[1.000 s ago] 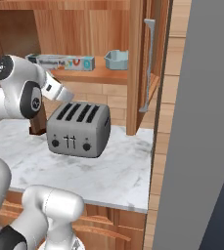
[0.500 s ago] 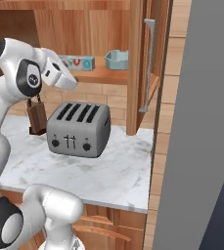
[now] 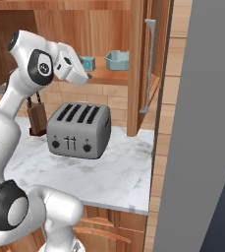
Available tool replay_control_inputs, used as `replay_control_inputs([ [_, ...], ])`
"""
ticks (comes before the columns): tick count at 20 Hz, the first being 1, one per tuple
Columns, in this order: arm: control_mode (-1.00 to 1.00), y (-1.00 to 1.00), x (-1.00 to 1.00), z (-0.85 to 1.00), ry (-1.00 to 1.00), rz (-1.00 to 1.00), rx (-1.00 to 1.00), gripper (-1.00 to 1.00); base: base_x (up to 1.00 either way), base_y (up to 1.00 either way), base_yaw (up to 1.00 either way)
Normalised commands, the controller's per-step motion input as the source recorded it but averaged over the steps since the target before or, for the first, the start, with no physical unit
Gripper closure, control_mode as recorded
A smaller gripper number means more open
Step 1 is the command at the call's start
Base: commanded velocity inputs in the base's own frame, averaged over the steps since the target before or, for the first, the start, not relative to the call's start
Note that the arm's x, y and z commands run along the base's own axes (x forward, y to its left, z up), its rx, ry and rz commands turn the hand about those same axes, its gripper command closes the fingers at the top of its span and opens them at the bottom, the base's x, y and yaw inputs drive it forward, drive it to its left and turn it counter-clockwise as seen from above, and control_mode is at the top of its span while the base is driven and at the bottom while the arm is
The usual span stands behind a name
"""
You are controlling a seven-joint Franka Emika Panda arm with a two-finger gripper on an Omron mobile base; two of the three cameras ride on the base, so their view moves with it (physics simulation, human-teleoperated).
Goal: Retrieve the tupperware and aluminum foil from the cabinet and place them on the dining counter near the plate with potato and mushroom to prepare for storing leftovers.
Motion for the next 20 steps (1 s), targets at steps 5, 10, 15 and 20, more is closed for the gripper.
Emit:
replay_control_inputs([
  [5,-1.0,-0.3,0.24,0.01,0.0,-0.07,-0.03,-1.0,0.0,0.0,0.0],
  [10,-1.0,-0.24,0.33,0.07,0.0,-0.06,-0.03,-1.0,0.0,0.0,0.0],
  [15,-1.0,-0.26,0.42,0.12,0.0,-0.07,0.0,-1.0,0.0,0.0,0.0],
  [20,-1.0,-0.28,0.51,0.04,0.01,-0.08,0.0,-1.0,0.0,0.0,0.0],
])
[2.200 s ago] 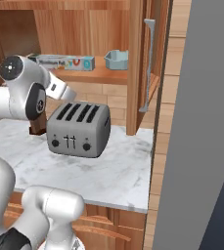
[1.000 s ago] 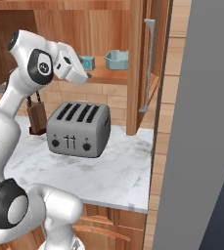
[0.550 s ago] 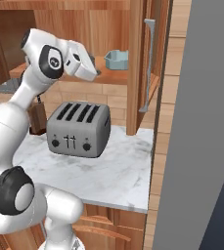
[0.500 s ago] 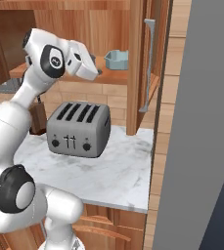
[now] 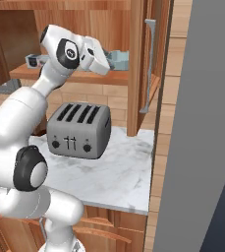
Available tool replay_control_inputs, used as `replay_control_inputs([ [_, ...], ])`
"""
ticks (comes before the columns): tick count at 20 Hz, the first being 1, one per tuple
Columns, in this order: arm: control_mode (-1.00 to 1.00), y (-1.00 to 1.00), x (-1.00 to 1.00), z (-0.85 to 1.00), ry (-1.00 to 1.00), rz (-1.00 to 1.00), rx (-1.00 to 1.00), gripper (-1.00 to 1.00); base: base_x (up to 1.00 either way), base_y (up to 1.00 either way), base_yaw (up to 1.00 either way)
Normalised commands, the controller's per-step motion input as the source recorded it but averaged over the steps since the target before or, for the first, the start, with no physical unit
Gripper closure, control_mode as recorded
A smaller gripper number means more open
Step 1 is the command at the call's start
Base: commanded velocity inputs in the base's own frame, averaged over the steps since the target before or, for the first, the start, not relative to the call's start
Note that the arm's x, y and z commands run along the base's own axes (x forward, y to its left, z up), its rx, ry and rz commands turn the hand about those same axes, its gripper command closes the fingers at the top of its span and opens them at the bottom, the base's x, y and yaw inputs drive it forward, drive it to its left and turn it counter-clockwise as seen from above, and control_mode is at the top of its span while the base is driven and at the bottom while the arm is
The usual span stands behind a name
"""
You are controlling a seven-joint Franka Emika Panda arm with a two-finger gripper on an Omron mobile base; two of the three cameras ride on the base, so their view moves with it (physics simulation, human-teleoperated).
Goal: Retrieve the tupperware and aluminum foil from the cabinet and place them on the dining counter near the plate with potato and mushroom to prepare for storing leftovers.
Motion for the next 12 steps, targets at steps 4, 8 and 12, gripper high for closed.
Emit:
replay_control_inputs([
  [4,-1.0,-0.11,0.5,0.0,0.02,-0.05,0.0,-1.0,0.0,0.0,0.0],
  [8,-1.0,-0.04,0.49,-0.15,0.0,0.0,0.0,-1.0,0.0,0.0,0.0],
  [12,-1.0,-0.11,0.51,-0.29,0.0,0.0,0.01,-1.0,0.0,0.0,0.0],
])
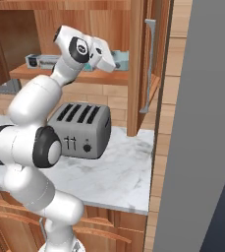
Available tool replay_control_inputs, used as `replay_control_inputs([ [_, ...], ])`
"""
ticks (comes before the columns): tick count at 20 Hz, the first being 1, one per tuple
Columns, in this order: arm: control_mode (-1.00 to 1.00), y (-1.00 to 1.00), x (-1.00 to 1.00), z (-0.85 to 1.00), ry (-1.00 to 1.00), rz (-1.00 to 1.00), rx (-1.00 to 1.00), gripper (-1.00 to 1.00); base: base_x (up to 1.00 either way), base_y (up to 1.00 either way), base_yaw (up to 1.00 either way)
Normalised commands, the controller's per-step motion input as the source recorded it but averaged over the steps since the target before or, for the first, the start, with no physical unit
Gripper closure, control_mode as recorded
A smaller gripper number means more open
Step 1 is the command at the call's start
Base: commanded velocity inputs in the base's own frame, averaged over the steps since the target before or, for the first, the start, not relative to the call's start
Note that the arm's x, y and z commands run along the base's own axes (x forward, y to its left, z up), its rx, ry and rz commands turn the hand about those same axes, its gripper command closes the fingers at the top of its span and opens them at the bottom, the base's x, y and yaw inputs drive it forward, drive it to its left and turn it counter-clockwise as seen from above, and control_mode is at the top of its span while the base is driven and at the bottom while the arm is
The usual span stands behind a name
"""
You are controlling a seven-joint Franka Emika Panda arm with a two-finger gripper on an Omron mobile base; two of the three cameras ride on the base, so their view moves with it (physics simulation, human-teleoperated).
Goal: Retrieve the tupperware and aluminum foil from the cabinet and place them on the dining counter near the plate with potato and mushroom to prepare for storing leftovers.
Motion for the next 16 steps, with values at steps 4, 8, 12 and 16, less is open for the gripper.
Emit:
replay_control_inputs([
  [4,-1.0,-0.22,0.49,-0.29,0.0,0.0,0.03,-1.0,0.0,0.0,0.0],
  [8,-1.0,-0.24,0.43,-0.25,0.0,0.0,0.02,-1.0,0.0,0.0,0.0],
  [12,-1.0,-0.15,0.35,-0.25,0.0,0.0,0.0,1.0,0.0,0.0,0.0],
  [16,-1.0,0.0,0.18,-0.18,0.0,0.0,0.0,1.0,0.0,0.0,0.0],
])
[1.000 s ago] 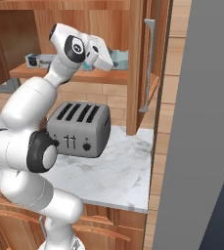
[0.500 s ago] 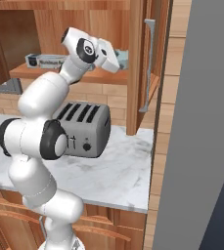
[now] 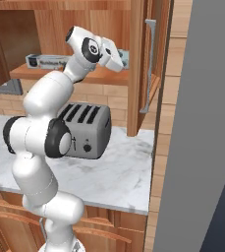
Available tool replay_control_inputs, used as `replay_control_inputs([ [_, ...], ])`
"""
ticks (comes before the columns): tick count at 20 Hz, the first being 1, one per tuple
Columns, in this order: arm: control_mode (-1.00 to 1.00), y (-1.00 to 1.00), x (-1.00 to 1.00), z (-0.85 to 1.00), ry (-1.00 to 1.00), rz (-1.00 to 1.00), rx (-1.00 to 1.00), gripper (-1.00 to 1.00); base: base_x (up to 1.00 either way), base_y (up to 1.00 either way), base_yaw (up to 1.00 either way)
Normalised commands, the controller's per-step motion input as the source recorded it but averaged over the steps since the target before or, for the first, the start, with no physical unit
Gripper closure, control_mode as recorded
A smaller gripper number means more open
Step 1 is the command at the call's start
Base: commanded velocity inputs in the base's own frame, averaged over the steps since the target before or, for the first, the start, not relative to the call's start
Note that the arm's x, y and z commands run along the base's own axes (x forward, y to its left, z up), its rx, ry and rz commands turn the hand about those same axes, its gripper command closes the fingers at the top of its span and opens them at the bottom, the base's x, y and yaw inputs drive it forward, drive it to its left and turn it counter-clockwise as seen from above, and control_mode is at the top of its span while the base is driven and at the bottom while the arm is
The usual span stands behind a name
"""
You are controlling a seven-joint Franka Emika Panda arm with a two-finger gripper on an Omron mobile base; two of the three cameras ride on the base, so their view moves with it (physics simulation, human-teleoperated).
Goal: Retrieve the tupperware and aluminum foil from the cabinet and place them on the dining counter near the plate with potato and mushroom to prepare for storing leftovers.
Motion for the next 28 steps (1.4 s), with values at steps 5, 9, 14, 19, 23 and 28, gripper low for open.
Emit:
replay_control_inputs([
  [5,-1.0,0.0,-0.25,-0.1,0.0,0.0,0.0,1.0,0.0,0.0,0.0],
  [9,-1.0,0.0,-0.97,0.0,0.0,0.0,-0.01,1.0,0.0,0.0,0.0],
  [14,-1.0,0.16,-1.0,0.0,0.0,0.03,-0.09,1.0,0.0,0.0,0.0],
  [19,-1.0,0.33,-1.0,0.0,0.0,0.05,-0.16,1.0,0.0,0.0,0.0],
  [23,-1.0,0.13,-1.0,0.0,0.0,0.06,-0.11,1.0,0.0,0.0,0.0],
  [28,-1.0,0.03,-1.0,0.0,0.02,0.12,-0.07,1.0,0.0,0.0,0.0],
])
